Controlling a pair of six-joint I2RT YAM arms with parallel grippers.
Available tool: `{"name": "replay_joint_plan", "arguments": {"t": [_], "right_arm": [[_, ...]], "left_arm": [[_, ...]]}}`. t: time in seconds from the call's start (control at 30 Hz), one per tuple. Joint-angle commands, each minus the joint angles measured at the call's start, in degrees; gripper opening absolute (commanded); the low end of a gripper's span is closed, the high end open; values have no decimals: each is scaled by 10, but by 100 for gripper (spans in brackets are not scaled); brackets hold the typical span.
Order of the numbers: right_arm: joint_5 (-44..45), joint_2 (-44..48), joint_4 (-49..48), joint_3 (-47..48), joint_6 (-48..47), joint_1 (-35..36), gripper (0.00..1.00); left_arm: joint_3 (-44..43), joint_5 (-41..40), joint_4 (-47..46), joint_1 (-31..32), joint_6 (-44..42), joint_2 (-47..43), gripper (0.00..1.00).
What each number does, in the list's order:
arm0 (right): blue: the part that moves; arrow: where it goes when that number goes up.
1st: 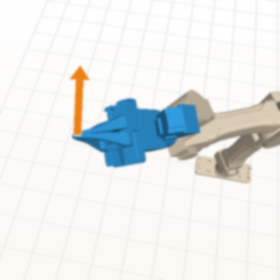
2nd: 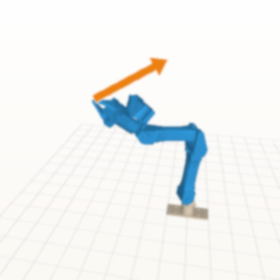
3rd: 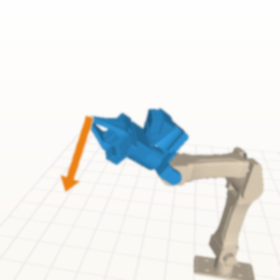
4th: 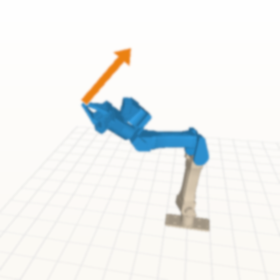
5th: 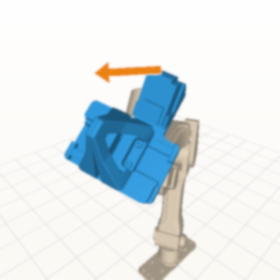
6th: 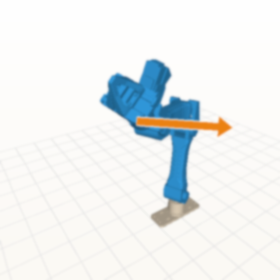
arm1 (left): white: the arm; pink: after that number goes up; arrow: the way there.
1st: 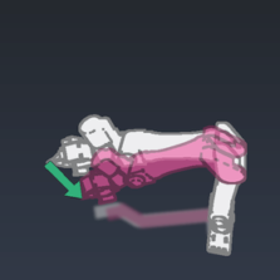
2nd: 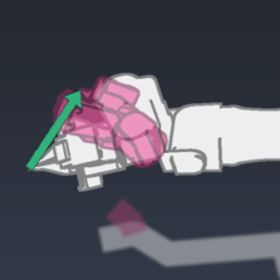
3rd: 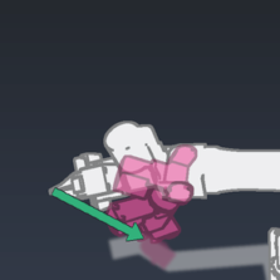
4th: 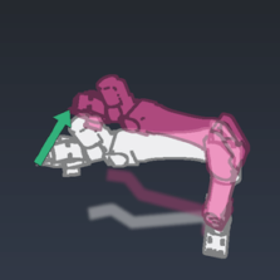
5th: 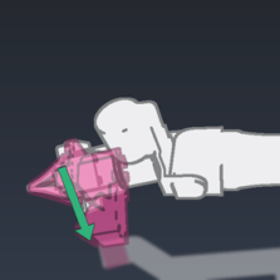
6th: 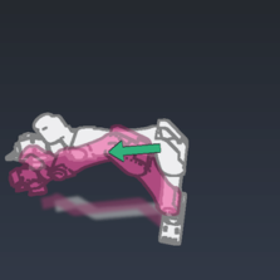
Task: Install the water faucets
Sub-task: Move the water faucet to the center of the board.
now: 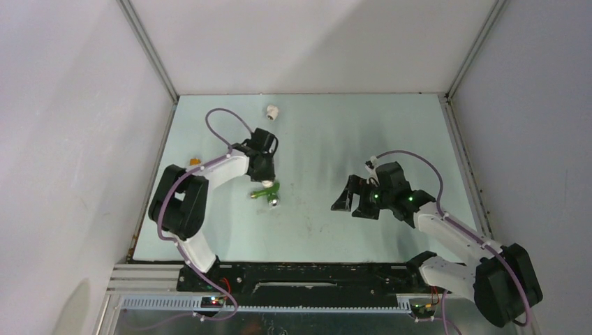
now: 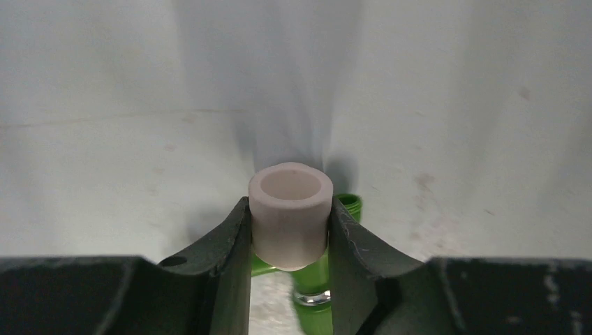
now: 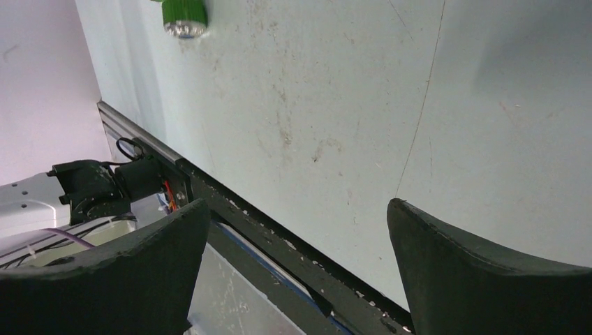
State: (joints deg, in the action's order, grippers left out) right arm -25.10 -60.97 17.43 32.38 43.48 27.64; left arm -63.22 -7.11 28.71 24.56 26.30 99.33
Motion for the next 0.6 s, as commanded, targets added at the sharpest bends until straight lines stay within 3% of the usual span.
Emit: {"name": "replay_joint_plan", "arguments": {"t": [0.0,0.27,0.43,0.57], "right_arm": [[-24,-34,-40,4,17,3,99],[-52,-76,-124,-15,61,18,99],[-72,-113,-201,-34,96,35,99],[-81,-143,-246,-42,115,49,99]], "left_arm": [[44,104,-22,54,88,2,0],[2,136,-51,126,136,11,0],[-48,-4,43,111,85,-39,0],[-23,-86,102,80,56,-107,0]]}}
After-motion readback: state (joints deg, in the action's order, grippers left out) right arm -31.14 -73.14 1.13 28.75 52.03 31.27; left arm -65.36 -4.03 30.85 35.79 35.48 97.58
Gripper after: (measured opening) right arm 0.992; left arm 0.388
